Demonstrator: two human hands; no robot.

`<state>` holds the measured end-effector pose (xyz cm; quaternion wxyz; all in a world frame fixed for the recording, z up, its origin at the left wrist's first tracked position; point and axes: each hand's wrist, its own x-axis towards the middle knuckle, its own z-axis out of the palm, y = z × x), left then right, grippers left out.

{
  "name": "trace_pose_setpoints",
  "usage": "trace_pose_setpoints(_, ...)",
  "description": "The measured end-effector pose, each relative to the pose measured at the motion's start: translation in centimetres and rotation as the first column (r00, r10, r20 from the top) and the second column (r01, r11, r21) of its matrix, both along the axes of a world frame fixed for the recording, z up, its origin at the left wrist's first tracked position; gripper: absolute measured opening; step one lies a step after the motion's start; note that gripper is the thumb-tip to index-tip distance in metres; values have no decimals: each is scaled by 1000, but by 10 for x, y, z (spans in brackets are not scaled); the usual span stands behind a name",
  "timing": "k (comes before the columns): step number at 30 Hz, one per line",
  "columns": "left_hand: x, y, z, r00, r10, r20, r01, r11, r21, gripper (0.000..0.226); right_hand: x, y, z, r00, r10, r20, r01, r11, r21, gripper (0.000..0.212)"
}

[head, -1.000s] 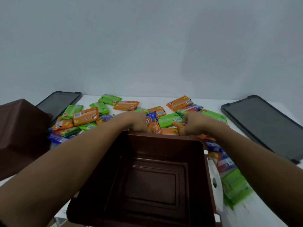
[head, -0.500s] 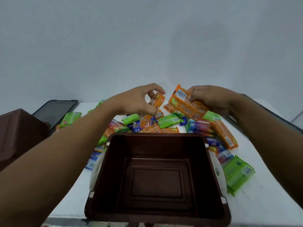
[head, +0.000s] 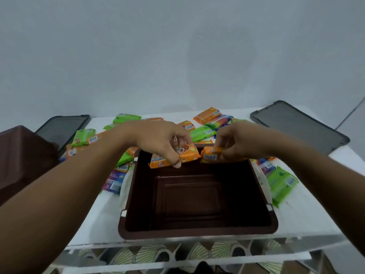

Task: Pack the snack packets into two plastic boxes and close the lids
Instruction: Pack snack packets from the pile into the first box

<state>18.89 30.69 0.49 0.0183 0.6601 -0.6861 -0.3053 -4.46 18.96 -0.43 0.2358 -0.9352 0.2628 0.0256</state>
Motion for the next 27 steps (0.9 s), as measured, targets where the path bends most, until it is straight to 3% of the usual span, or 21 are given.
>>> trace_pose_setpoints(8,-19,7,-38,959,-185,216,154,976,154,68,5,25,-46,985,106,-136,-126,980,-155,9)
trace_pose_setpoints(13,-25,8,-60,895,-205,395,175,978,109,76,12,35,-65,947,197,-255,-269,919,-288,14)
trace_pose_setpoints(15,-29,8,-66,869,-213,447,197,977,83,78,16,38,-68,925,225,-305,-319,897,-305,9)
trace_pose_setpoints(21,-40,12,-79,790,-267,551,257,962,97,75,27,44,-79,876,245,-415,-369,896,-249,51)
trace_pose_setpoints(24,-42,16,-95,748,-316,584,285,947,148,73,26,43,-81,869,241,-432,-369,897,-242,51)
trace_pose_setpoints(27,-43,14,-97,762,-305,571,289,950,121,76,26,42,-83,867,222,-447,-356,902,-243,40)
